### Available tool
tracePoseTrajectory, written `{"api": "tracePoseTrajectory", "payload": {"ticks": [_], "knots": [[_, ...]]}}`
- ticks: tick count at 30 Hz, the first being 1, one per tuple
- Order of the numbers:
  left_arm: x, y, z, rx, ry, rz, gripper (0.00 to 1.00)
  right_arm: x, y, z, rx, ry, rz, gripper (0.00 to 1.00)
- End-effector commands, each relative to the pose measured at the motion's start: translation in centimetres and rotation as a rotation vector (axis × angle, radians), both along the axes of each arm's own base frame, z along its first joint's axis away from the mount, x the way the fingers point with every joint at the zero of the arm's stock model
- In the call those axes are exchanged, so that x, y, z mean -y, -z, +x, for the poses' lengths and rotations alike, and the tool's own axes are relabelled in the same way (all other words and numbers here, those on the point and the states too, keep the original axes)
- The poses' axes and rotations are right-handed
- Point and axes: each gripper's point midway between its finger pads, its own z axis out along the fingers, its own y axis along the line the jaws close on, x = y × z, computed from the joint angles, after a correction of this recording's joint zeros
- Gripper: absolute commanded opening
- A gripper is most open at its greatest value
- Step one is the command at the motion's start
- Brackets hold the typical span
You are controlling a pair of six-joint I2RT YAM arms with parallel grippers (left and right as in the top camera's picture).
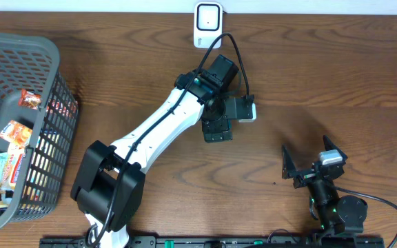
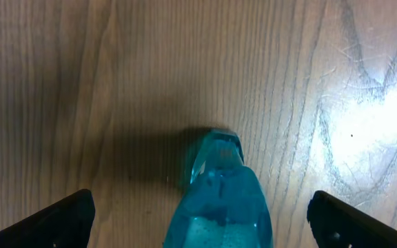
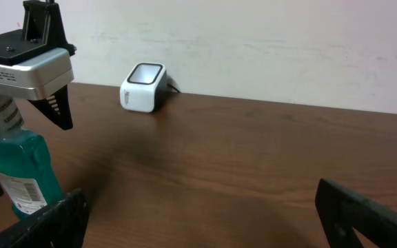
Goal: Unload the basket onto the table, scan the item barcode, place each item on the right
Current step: 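Carry the bottle to the scanner and set it down mid-table, then return the left gripper to the basket and grasp the orange Kleenex pack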
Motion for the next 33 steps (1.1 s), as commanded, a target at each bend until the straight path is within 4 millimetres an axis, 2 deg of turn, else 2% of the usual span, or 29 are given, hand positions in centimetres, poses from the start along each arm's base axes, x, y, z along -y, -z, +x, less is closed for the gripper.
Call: {"api": "tracePoseTrajectory", "payload": {"ticks": [1, 4, 6, 8, 11, 12, 13, 15, 16, 17, 20, 23, 25, 27, 29, 33], "knots": [[0.4, -2.0, 0.5, 0.03, -0.024, -0.04, 0.98, -0.2, 0.1, 0.0, -0.002, -0.006, 0.016, 0.99], [0.2, -6.1, 1.7, 0.108, -0.102, -0.09, 0.98, -0.2, 0.1, 0.0, -0.002, -0.006, 0.016, 0.99], [-0.7, -10.0, 2.8, 0.198, -0.176, -0.124, 0.98, -0.2, 0.1, 0.0, -0.002, -0.006, 0.016, 0.99], [-2.1, -14.0, 3.6, 0.291, -0.263, -0.158, 0.98, -0.2, 0.1, 0.0, -0.002, -0.006, 0.016, 0.99], [-5.6, -20.9, 4.4, 0.439, -0.432, -0.236, 0.98, -0.2, 0.1, 0.0, -0.002, -0.006, 0.016, 0.99], [-7.2, -22.9, 4.9, 0.489, -0.513, -0.265, 0.98, -0.2, 0.1, 0.0, -0.002, -0.006, 0.016, 0.99], [-10.6, -26.3, 5.7, 0.576, -0.683, -0.322, 0.98, -0.2, 0.1, 0.0, -0.002, -0.006, 0.016, 0.99], [-15.6, -29.6, 6.4, 0.659, -0.908, -0.394, 0.98, -0.2, 0.1, 0.0, -0.002, -0.006, 0.016, 0.99], [-20.5, -31.7, 6.8, 0.706, -1.122, -0.461, 0.98, -0.2, 0.1, 0.0, -0.002, -0.006, 0.016, 0.99], [-23.7, -32.5, 6.8, 0.724, -1.26, -0.502, 0.98, -0.2, 0.1, 0.0, -0.002, -0.006, 0.016, 0.99], [-32.5, -32.7, 6.2, 0.735, -1.654, -0.59, 0.98, -0.2, 0.1, 0.0, -0.002, -0.006, 0.016, 0.99], [-41.0, -30.4, 4.3, 0.693, -2.05, -0.652, 0.98, -0.2, 0.1, 0.0, -0.002, -0.006, 0.016, 0.99], [-45.2, -28.1, 2.5, 0.646, -2.281, -0.675, 0.98, -0.2, 0.1, 0.0, -0.002, -0.006, 0.016, 0.99], [-48.6, -25.5, 0.7, 0.587, -2.491, -0.669, 0.98, -0.2, 0.1, 0.0, -0.002, -0.006, 0.016, 0.99], [-51.0, -22.6, -0.9, 0.519, -2.666, -0.632, 0.98, -0.2, 0.1, 0.0, -0.002, -0.006, 0.016, 0.99], [-53.6, -17.1, -2.1, 0.374, -2.87, -0.493, 0.98, -0.2, 0.1, 0.0, -0.002, -0.006, 0.016, 0.99]]}}
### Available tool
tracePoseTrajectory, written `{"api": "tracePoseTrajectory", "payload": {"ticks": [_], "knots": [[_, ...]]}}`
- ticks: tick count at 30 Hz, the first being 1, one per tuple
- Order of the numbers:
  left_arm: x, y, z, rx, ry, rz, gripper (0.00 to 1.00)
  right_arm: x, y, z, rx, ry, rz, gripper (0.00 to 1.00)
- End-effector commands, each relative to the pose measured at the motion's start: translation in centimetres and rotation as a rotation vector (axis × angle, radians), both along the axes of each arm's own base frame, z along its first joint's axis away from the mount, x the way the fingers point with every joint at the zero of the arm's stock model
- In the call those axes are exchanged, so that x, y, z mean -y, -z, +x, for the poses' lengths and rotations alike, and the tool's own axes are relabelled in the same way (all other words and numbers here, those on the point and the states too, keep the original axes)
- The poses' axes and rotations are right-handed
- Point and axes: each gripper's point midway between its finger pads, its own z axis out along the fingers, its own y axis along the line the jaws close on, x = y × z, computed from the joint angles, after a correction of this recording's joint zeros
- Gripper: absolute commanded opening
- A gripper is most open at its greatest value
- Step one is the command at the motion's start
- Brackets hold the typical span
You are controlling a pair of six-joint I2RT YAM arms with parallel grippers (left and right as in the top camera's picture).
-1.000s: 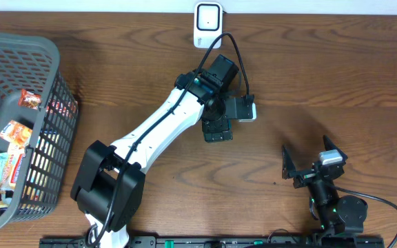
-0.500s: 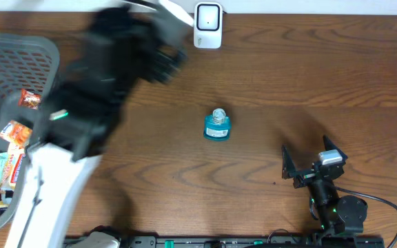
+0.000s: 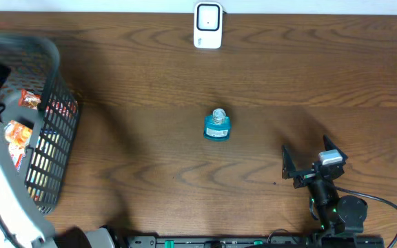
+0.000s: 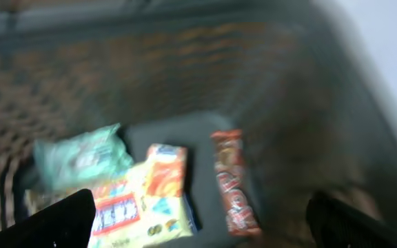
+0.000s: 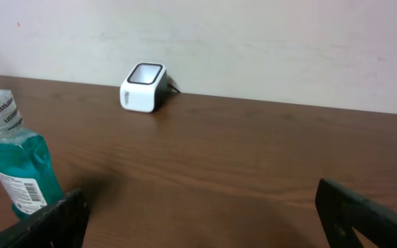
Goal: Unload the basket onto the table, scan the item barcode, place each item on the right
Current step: 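Return the left gripper to the basket and grasp the orange Kleenex pack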
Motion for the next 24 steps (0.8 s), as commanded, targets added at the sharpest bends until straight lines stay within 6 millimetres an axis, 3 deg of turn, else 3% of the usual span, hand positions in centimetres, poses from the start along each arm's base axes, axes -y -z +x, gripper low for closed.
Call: {"api": "tracePoseTrajectory", "payload": {"ticks": [1, 6, 11, 24], "knots": [[-1.7, 4.8, -0.4, -0.027, -0.201, -0.139, 0.98, -0.2, 0.1, 0.0, -0.002, -0.005, 0.016, 0.99], [-1.9, 10.9, 0.5, -0.17, -0.236, -0.227, 0.98, -0.2, 0.1, 0.0, -0.002, -0.006, 0.016, 0.99], [-2.2, 15.6, 0.5, -0.261, -0.304, -0.283, 0.98, -0.2, 0.1, 0.0, -0.002, -0.006, 0.016, 0.99], [-3.2, 20.5, 0.3, -0.404, -0.325, -0.276, 0.98, -0.2, 0.1, 0.0, -0.002, -0.005, 0.016, 0.99]]}}
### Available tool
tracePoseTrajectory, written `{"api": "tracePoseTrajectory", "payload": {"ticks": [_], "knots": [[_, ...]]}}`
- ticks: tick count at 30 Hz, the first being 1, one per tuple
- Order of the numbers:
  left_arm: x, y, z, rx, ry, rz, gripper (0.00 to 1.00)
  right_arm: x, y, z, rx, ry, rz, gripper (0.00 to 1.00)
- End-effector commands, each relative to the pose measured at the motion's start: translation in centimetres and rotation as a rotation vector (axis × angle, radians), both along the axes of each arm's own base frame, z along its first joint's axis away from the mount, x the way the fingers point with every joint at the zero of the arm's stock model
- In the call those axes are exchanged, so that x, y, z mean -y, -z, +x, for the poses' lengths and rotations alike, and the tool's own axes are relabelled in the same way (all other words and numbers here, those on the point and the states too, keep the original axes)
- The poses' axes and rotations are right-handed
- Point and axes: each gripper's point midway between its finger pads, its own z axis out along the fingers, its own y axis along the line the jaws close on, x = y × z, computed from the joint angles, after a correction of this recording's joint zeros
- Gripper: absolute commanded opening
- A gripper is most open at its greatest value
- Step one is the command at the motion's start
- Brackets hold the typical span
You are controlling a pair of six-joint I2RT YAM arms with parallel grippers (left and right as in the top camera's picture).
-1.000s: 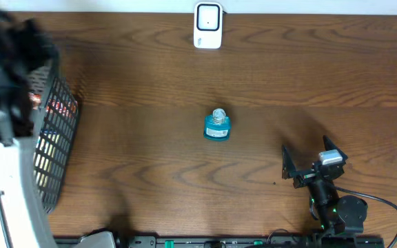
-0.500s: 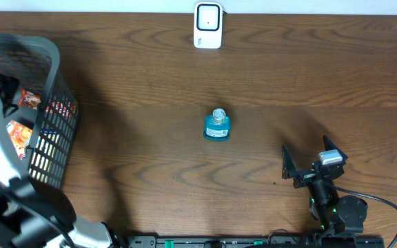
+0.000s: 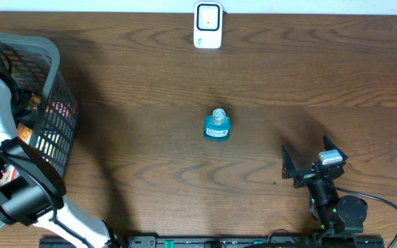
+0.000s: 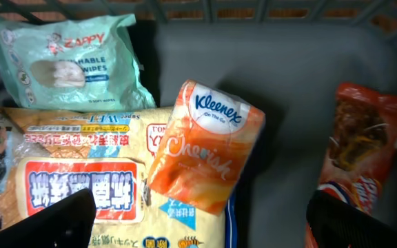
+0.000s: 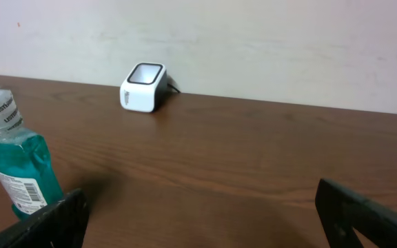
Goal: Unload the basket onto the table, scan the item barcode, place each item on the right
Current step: 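Return the left gripper to the basket and grasp the orange Kleenex pack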
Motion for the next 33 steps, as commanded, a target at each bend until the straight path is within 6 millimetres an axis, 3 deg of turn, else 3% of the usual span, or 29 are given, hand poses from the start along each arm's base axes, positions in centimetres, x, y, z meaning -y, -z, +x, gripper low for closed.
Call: {"api": "tracePoseTrajectory", "payload": {"ticks": [1, 11, 20, 23, 33], "knots": [[-0.2, 1.5, -0.8, -0.061, -0.005, 0.005, 0.98, -0.2, 0.1, 0.0, -0.002, -0.006, 0.016, 0.99], [0.1, 5.2, -1.3, -0.091, 0.065, -0.002, 0.98, -0.2, 0.1, 0.0, -0.002, -0.006, 0.016, 0.99], [0.2, 6.7, -1.2, -0.079, 0.087, 0.0, 0.98, -0.2, 0.1, 0.0, -0.002, -0.006, 0.016, 0.99], [0.3, 7.0, -1.3, -0.08, 0.087, 0.0, 0.84, -0.2, 0.1, 0.0, -0.002, -0.006, 0.016, 0.99], [0.3, 7.1, -1.3, -0.079, 0.087, 0.002, 0.64, -0.2, 0.1, 0.0, -0.002, -0.006, 0.016, 0.99]]}}
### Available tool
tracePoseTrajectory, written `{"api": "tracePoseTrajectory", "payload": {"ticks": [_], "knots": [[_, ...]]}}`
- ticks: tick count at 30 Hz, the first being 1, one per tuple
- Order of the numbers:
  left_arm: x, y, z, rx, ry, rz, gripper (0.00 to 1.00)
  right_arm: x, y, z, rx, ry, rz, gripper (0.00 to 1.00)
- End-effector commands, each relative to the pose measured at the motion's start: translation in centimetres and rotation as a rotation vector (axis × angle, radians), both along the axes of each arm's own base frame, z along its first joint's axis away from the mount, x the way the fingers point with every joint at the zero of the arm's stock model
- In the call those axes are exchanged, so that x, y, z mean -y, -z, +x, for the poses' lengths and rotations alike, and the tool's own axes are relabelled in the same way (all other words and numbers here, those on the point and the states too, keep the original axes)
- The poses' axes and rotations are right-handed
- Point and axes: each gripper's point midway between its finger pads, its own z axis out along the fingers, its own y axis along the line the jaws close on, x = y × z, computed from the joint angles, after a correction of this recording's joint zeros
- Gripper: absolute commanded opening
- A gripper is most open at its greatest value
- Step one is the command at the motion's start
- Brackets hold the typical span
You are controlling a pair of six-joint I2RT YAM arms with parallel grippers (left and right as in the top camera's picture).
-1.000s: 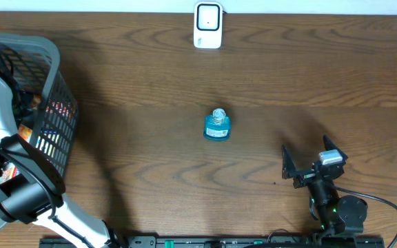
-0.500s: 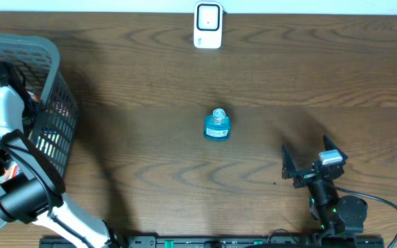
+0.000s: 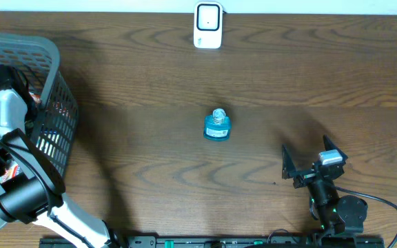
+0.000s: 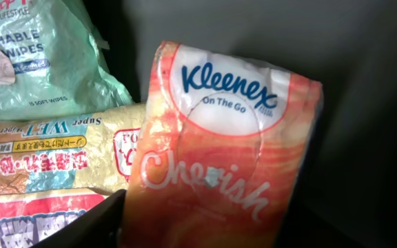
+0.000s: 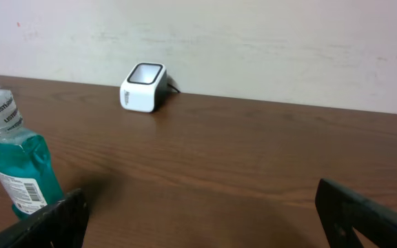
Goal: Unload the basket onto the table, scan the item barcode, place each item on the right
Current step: 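Return the left gripper to the basket and grasp the orange Kleenex pack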
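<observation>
An orange Kleenex tissue pack [image 4: 219, 138] fills the left wrist view, lying in the grey basket [image 3: 47, 52]. My left gripper [image 4: 205, 224] has its jaws round the pack's lower end. Its left finger [image 4: 88, 224] presses the pack's side; the right finger is lost in the dark. In the overhead view my left arm [image 3: 0, 114] reaches down into the basket. The white scanner [image 3: 207, 24] stands at the table's far edge. My right gripper [image 3: 311, 164] rests open near the front right, with nothing between its fingers.
A teal mouthwash bottle [image 3: 217, 126] stands upright mid-table, its barcode label facing the right wrist camera [image 5: 21, 187]. Beside the tissue pack in the basket lie a green wet-wipes pack [image 4: 33, 55] and a yellow wet-tissue pack [image 4: 54, 148].
My left gripper was open above the basket's contents. It is now low over the orange Kleenex pack with its fingers drawn in against it. The right arm has not moved.
My left gripper stood open over the teal bottle mid-table. It then left the bottle standing there and was over the basket, hovering above the packs. Now it is down on the Kleenex pack. The right arm stayed still throughout.
</observation>
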Motion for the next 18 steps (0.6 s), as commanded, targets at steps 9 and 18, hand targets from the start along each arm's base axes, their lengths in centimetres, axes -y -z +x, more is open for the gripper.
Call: {"api": "tracePoseTrajectory", "payload": {"ticks": [9, 18], "knots": [[0.0, 0.8, -0.3, -0.033, 0.019, -0.004, 0.4, -0.2, 0.1, 0.0, -0.002, -0.006, 0.016, 0.99], [-0.9, -6.4, 1.2, 0.119, 0.05, 0.098, 0.31, -0.2, 0.1, 0.0, -0.002, -0.006, 0.016, 0.99]]}}
